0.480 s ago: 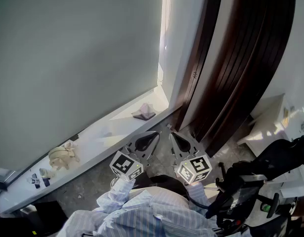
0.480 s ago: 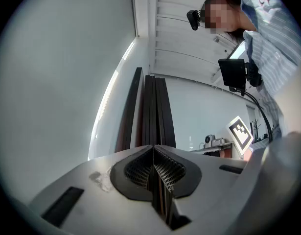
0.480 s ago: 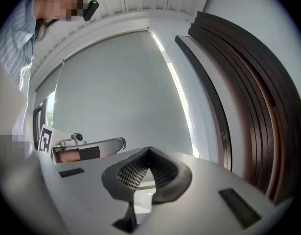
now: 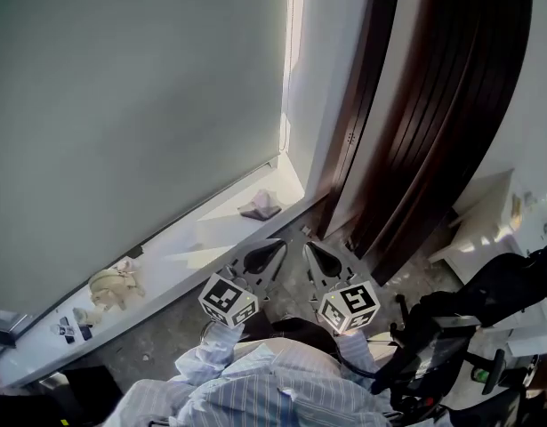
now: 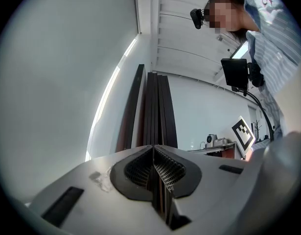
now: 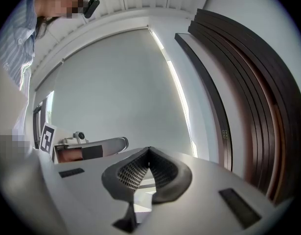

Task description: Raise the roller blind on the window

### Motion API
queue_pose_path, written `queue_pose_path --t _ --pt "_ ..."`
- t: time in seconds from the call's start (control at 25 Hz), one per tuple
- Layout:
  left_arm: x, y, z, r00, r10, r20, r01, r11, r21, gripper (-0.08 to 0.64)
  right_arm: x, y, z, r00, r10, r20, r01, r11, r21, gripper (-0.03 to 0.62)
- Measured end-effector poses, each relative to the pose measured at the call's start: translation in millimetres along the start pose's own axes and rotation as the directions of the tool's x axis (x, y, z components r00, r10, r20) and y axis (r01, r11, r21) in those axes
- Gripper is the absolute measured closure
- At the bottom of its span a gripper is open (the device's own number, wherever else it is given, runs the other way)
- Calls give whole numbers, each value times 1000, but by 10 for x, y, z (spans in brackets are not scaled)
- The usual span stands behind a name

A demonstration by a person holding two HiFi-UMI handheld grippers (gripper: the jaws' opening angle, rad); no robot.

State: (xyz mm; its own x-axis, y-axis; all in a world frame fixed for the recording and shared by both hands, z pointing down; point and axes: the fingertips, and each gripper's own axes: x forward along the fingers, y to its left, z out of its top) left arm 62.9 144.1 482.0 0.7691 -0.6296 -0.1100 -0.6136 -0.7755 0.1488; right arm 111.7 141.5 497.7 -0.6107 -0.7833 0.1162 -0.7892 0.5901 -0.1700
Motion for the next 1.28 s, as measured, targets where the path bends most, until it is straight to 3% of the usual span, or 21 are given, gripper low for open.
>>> queue_pose_path --t 0.4,0.8,1.08,1.28 --pt "159 238 -44 1000 -10 -13 9 1000 -20 548 224 -179 -14 999 32 -15 -32 999 30 588" --pt "460 875 -6 999 -27 -28 26 999 -40 549 897 -533 197 1000 -8 -23 7 1000 -24 587" --pt "803 1527 206 997 -70 -21 69 997 -23 549 1634 -984 642 997 -78 22 78 997 -16 586" --pt "931 2051 370 995 -100 -26 100 995 -2 549 2234 -1322 1091 989 -137 48 142 983 -116 586"
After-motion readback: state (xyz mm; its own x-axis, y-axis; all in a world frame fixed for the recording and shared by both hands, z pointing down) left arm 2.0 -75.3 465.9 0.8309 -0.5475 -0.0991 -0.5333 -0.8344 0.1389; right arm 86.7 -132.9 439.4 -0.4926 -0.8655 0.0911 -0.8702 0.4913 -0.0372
